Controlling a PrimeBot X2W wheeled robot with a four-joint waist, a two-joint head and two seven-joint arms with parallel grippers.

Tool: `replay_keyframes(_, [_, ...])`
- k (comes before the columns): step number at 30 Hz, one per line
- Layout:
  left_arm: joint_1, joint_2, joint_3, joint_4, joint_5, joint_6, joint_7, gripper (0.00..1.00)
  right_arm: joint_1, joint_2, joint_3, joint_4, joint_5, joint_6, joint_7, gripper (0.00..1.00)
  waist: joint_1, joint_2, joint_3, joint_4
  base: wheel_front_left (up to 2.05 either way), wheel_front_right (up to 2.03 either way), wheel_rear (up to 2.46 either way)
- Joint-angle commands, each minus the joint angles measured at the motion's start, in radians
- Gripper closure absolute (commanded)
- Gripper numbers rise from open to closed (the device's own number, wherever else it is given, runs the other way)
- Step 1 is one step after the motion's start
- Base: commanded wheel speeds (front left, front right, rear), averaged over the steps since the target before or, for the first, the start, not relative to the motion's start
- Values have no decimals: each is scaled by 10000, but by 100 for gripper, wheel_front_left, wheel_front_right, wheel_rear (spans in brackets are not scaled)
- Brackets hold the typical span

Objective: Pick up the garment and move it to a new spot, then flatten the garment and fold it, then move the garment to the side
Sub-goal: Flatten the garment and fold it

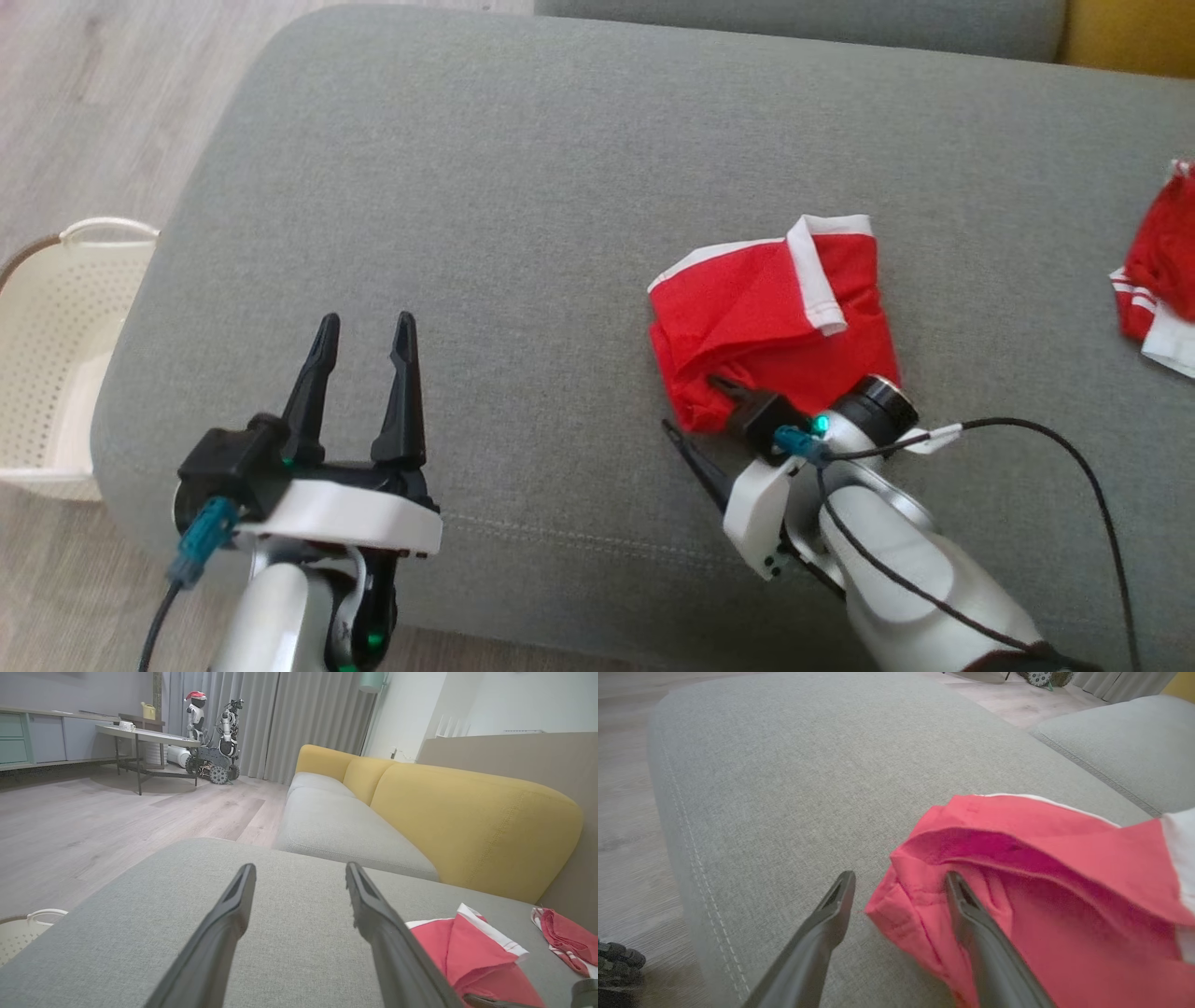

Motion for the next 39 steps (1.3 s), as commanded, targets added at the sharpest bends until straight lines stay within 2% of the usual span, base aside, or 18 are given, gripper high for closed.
replay_keyframes(1, [-301, 68, 392, -303, -30, 5, -120, 0, -411, 217, 123, -219, 82, 33, -114, 0, 0, 0, -40, -74, 0, 0, 0])
replay_keyframes(8, [-258, 68, 458, -382, -35, 25, -120, 0, -404, 251, -577, -542, 1157, 33, -474, 0, 0, 0, -107, -299, 0, 0, 0])
replay_keyframes(15, [-333, 68, 609, -588, 22, 8, -120, 0, -17, -163, -1949, -1804, 2153, 33, -694, 0, 0, 0, -142, -730, 0, 0, 0])
replay_keyframes(21, [-424, 68, 677, -881, -93, 44, -120, 0, 1029, -414, -3918, -3627, 1549, 33, -872, 0, 0, 0, -109, -1138, 0, 0, 0])
replay_keyframes(29, [-515, 68, 625, -1179, -161, 179, -120, 0, 2847, 153, -6270, -5839, 472, 33, -1040, 0, 0, 0, 214, -1487, 0, 0, 0])
replay_keyframes(31, [-488, 68, 547, -1241, -199, 244, -120, 0, 3275, 307, -6623, -6210, 233, 33, -1062, 0, 0, 0, 272, -1549, 0, 0, 0])
replay_keyframes(37, [-427, 68, 475, -1229, -139, 245, -120, 0, 3439, 406, -6790, -6516, 89, 33, -1081, 0, 0, 0, 368, -1579, 0, 0, 0])
replay_keyframes(38, [-443, 68, 459, -1218, -137, 229, -120, 0, 3404, 411, -6764, -6519, 96, 33, -1082, 26, 0, 0, 393, -1552, 0, 0, 0])
replay_keyframes(39, [-467, 68, 444, -1207, -146, 215, -120, 0, 3357, 414, -6701, -6496, 109, 33, -1083, 100, 0, 0, 425, -1511, 0, 0, 0])
